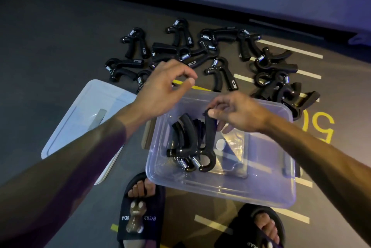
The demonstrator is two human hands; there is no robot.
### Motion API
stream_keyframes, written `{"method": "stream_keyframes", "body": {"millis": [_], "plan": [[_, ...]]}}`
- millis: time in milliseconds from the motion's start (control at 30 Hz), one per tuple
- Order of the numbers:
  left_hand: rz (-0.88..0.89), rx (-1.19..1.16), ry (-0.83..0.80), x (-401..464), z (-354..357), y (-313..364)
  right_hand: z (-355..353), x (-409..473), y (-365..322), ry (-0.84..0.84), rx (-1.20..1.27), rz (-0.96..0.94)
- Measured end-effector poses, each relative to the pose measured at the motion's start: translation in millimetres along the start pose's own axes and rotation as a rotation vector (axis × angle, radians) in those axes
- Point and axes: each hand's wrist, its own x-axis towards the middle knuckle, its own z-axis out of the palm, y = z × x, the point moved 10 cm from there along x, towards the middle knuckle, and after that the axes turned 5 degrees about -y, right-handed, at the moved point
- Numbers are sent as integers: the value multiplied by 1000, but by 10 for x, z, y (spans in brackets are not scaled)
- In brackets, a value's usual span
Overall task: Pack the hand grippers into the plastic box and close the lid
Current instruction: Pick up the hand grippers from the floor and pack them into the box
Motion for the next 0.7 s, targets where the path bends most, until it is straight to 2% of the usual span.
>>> {"method": "stream_keyframes", "body": {"millis": [167, 533, 700], "plan": [[-34, 7, -136, -9, 368, -150, 241, 204, 220, 0, -41, 56], [-76, 59, -118, -37, 376, -235, 373, 342, 371, 39, 28, 90], [-75, 59, -121, -44, 377, -226, 334, 336, 362, 171, -150, 42]]}}
